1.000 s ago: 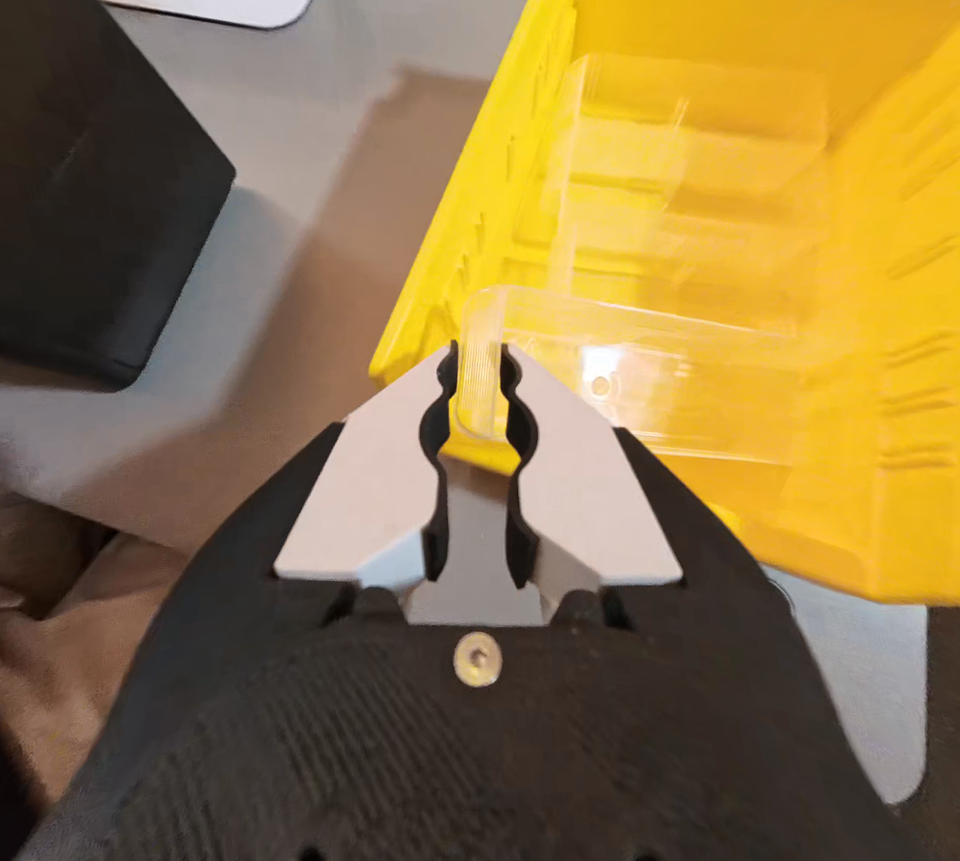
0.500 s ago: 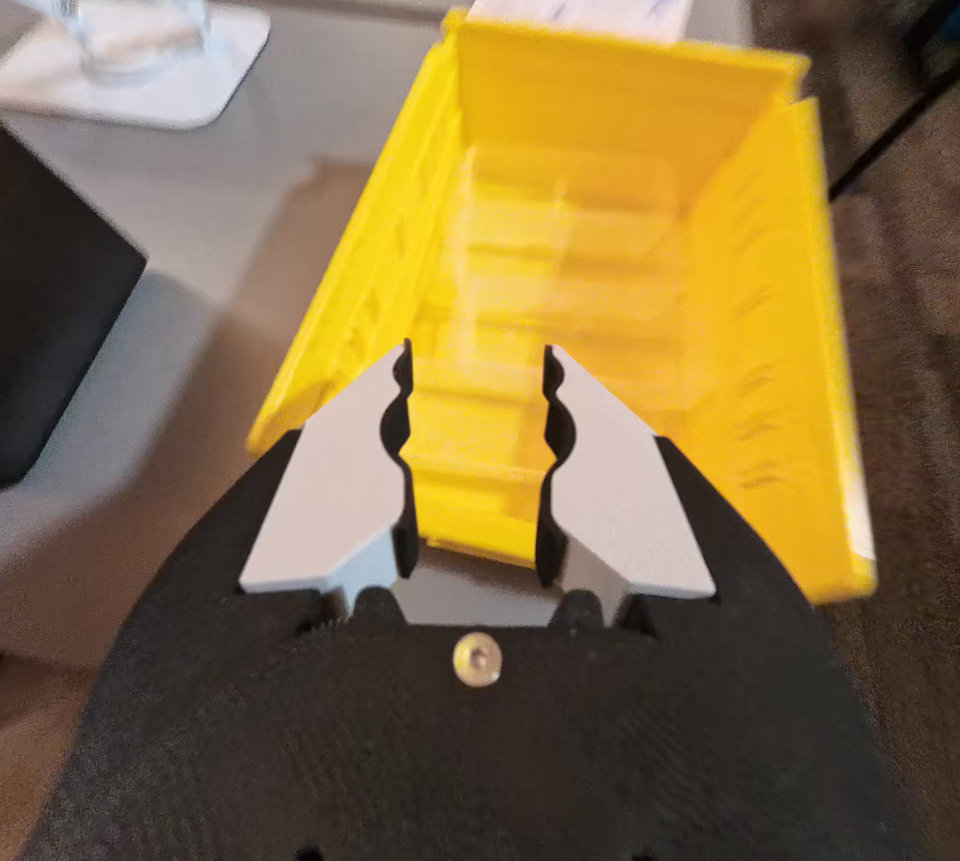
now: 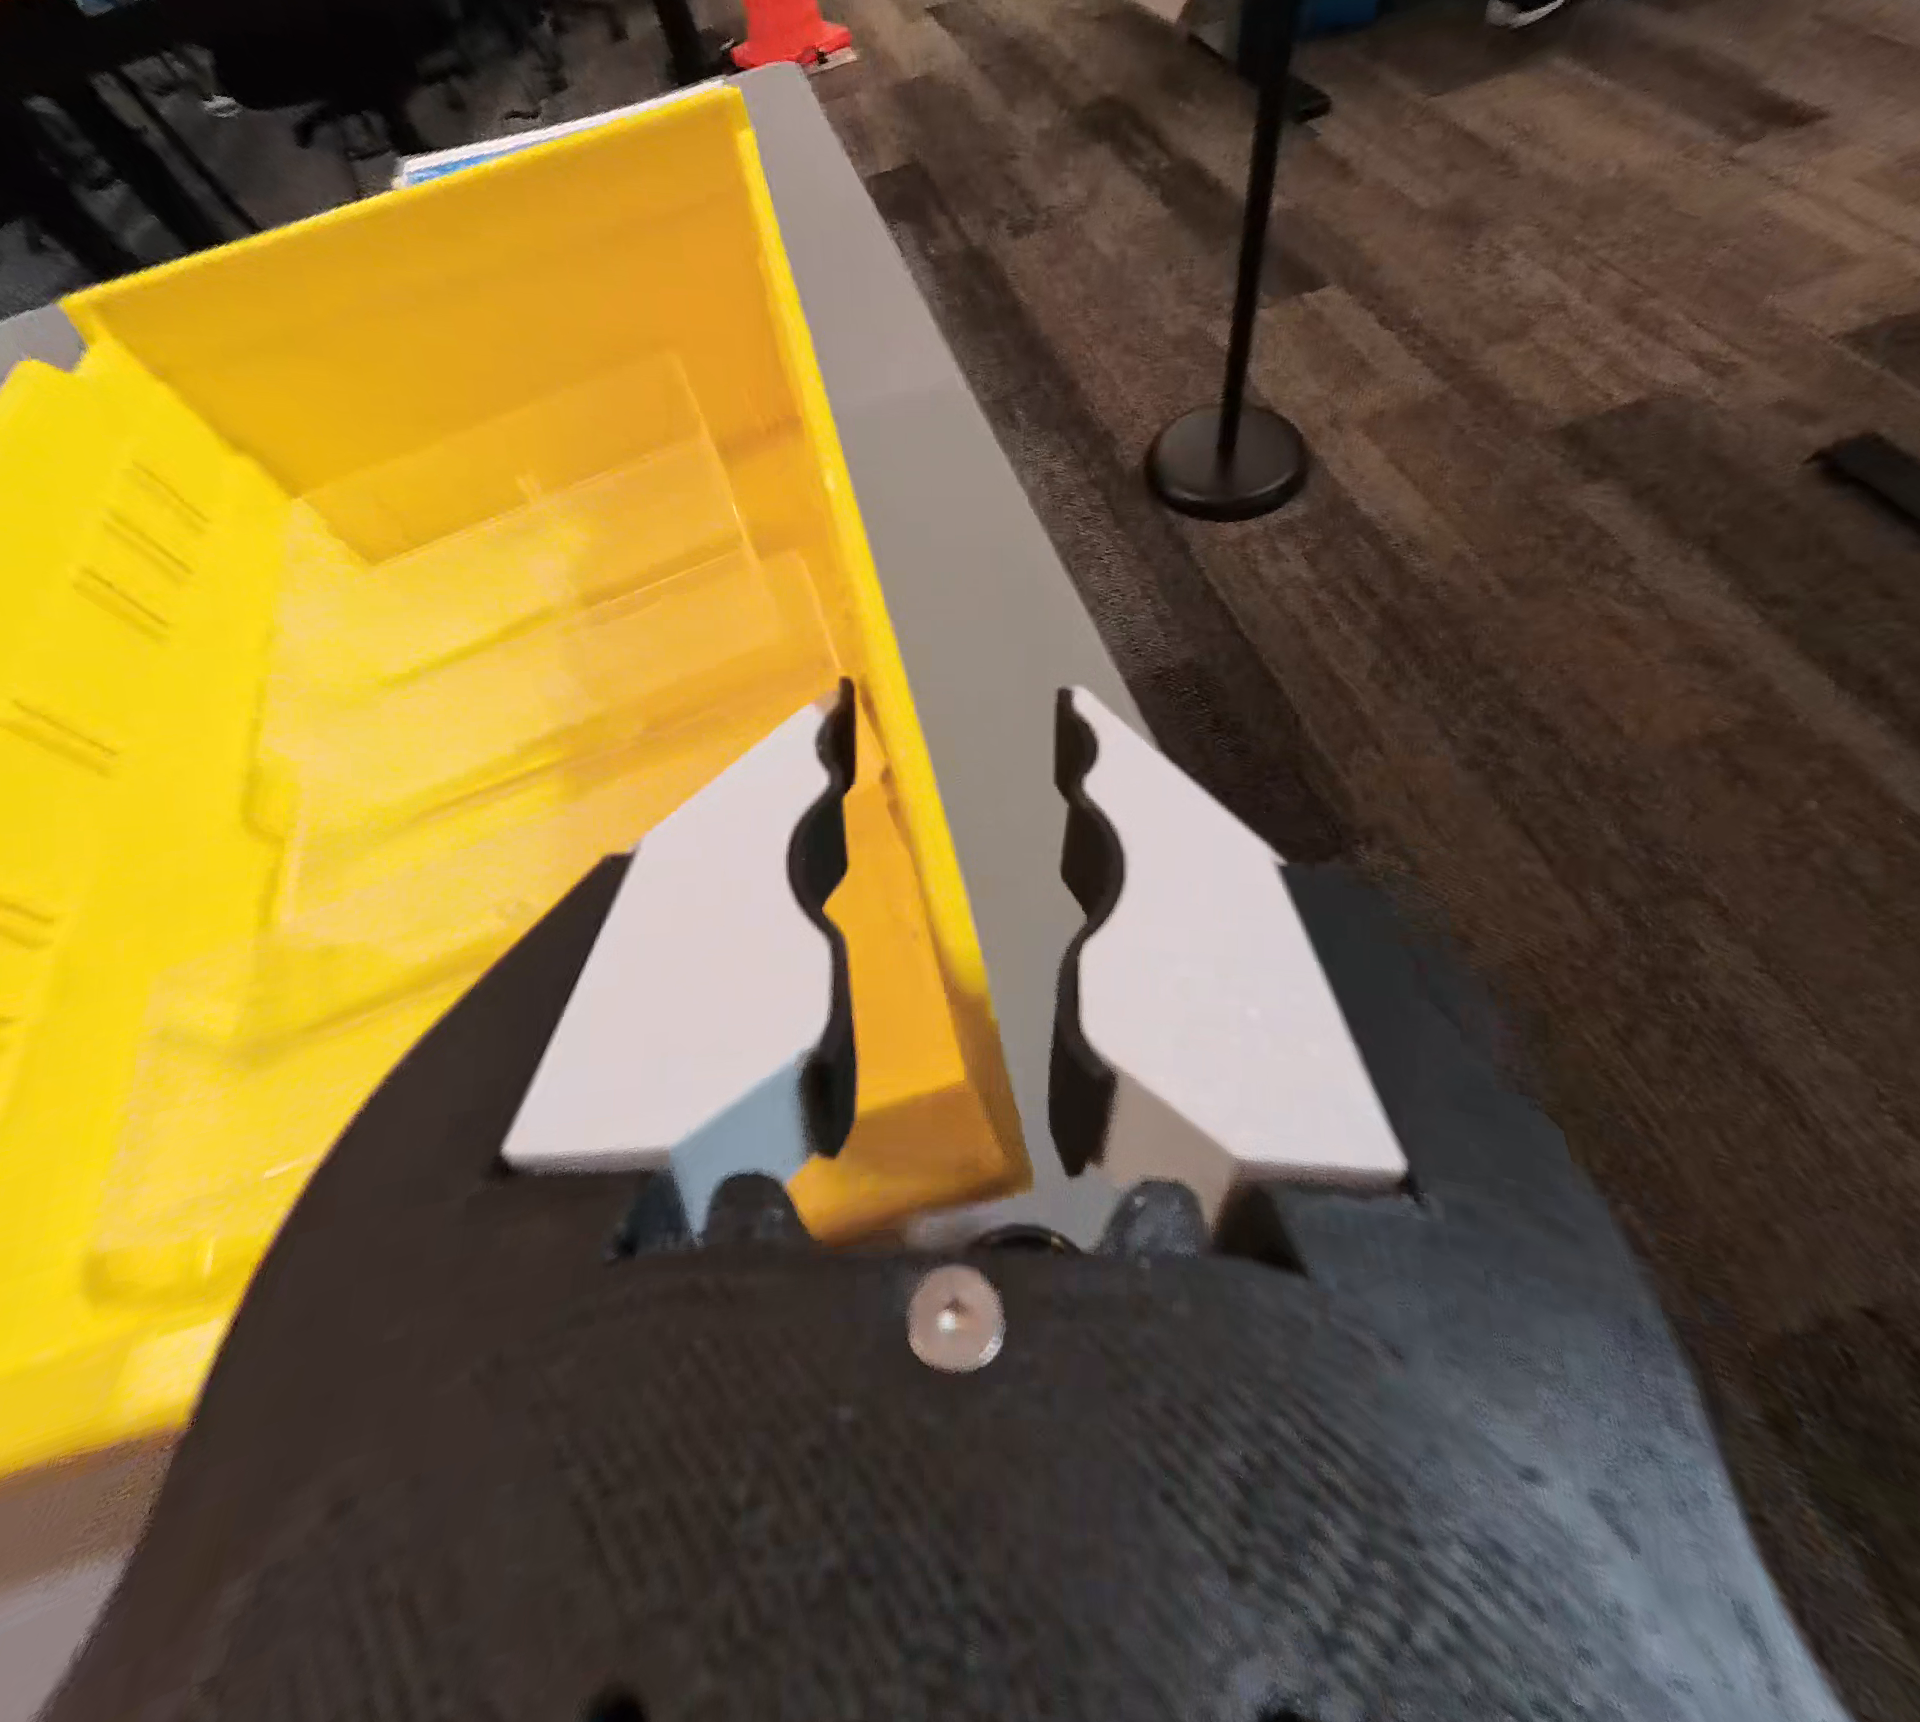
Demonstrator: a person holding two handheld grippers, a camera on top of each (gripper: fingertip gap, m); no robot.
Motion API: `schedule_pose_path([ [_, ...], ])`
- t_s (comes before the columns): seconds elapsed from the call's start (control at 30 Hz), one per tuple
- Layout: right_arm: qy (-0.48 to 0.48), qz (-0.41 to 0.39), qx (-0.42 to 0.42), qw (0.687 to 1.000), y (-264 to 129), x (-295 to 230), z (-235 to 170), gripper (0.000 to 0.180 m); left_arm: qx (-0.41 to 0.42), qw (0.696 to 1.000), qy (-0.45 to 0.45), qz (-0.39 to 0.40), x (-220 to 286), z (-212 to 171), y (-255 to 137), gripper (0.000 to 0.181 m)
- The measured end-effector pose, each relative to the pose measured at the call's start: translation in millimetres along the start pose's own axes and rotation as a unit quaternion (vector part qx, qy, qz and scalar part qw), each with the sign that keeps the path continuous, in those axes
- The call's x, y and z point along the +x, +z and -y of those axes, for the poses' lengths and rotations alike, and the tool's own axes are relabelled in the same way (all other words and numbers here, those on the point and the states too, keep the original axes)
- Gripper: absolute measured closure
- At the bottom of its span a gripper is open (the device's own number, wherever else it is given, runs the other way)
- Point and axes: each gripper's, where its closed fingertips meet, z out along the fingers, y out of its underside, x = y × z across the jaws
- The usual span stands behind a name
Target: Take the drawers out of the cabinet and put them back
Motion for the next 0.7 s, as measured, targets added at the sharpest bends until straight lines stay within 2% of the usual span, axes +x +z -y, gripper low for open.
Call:
schedule_pose_path([
  [0.1, 0.025, 0.044, -0.030, 0.998, 15, -8, -7, 0.149, -0.005, 1.000, 0.003, -0.001, 0, -3, 2, 0.148],
  [0.13, 0.040, 0.061, -0.039, 0.997, 18, -12, -12, 0.162, -0.006, 1.000, 0.005, -0.001, 1, -4, 2, 0.147],
  [0.2, 0.075, 0.098, -0.026, 0.992, 18, -19, -12, 0.171, -0.007, 1.000, 0.010, -0.002, 2, -4, 2, 0.147],
  [0.5, 0.071, 0.090, -0.005, 0.993, 5, -19, -13, 0.172, -0.004, 0.999, 0.031, 0.006, 2, -2, 1, 0.146],
  [0.7, 0.090, 0.091, 0.021, 0.992, -12, -25, 8, 0.172, 0.021, 0.996, 0.079, 0.020, 6, 15, -6, 0.146],
])
